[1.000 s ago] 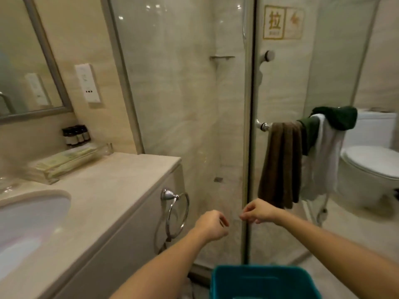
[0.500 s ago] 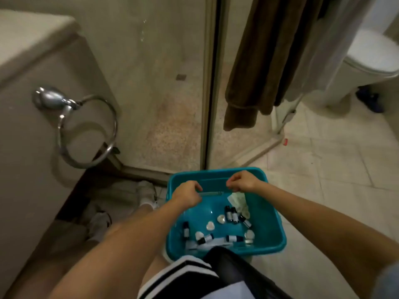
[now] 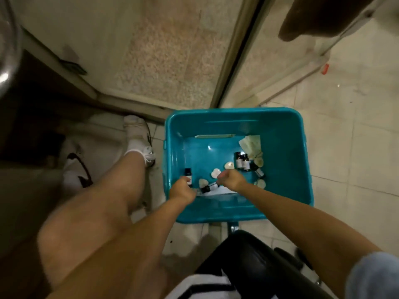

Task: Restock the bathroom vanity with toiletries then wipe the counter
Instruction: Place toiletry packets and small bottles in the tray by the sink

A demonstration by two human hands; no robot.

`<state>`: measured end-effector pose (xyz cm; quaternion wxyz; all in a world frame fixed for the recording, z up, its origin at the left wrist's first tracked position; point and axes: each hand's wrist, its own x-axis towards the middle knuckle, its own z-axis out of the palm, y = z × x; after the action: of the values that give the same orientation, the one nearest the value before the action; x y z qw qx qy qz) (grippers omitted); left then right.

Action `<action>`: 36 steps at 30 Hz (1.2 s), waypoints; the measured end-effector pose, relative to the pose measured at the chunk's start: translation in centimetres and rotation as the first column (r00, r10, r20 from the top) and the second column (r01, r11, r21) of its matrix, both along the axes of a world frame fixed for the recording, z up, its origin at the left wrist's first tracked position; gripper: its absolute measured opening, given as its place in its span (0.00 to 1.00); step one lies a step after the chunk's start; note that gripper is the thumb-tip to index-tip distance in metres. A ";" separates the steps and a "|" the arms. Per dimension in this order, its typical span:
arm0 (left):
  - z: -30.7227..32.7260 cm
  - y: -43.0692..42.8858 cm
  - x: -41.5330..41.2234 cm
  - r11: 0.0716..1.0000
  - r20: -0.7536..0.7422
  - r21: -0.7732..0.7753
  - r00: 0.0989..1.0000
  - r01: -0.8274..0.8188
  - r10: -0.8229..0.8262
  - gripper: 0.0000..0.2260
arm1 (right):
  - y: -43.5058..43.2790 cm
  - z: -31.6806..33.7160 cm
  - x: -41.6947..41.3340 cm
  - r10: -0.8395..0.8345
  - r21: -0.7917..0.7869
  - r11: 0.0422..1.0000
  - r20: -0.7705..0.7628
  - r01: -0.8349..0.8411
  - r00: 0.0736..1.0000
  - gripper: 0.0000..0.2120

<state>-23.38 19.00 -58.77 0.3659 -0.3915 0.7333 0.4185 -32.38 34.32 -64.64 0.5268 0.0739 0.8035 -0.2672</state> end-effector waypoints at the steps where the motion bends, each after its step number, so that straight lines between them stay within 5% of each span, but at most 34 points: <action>1: -0.7 -0.2 0.3 1.000 0.006 0.007 1.000 0.003 -0.003 0.23 | -0.4 -1.1 0.8 0.082 0.027 0.996 0.003 -0.082 0.997 0.06; 4: -2.2 -0.5 0.8 1.000 -0.016 0.026 1.000 0.015 -0.015 0.22 | -0.9 -4.0 3.1 0.327 0.129 0.938 -0.030 -0.321 0.944 0.20; 8: -3.7 -0.2 2.0 0.997 -0.053 0.082 0.999 0.005 -0.001 0.28 | -0.9 -7.7 4.9 0.547 0.223 0.827 -0.100 -0.517 0.831 0.26; 22: -5.5 0.6 2.1 0.971 -0.027 0.212 0.993 -0.109 0.117 0.28 | -3.7 -12.4 4.7 0.667 0.365 0.680 0.055 -0.636 0.743 0.22; 26: -5.3 0.6 1.8 0.953 -0.003 0.236 0.980 -0.191 0.197 0.29 | -4.2 -11.0 4.2 0.498 0.171 0.854 0.003 -0.491 0.867 0.19; 29: -5.1 0.8 1.5 0.939 0.014 0.222 0.964 -0.261 0.265 0.31 | -3.9 -8.2 3.3 0.075 -0.079 0.995 0.074 -0.069 0.994 0.07; 32: -4.9 1.0 1.2 0.911 -0.017 0.234 0.935 -0.340 0.354 0.32 | -3.1 -4.5 2.0 -0.137 -0.239 0.954 0.182 0.179 0.974 0.07; 36: -4.1 1.0 0.5 0.888 -0.079 0.234 0.902 -0.397 0.424 0.31 | -1.8 -0.8 0.8 -0.059 -0.315 0.940 0.226 0.130 0.972 0.07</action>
<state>-22.86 20.04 -62.83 0.2607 -0.4691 0.6068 0.5864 -31.55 32.54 -65.46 0.6013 0.0524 0.6822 -0.4127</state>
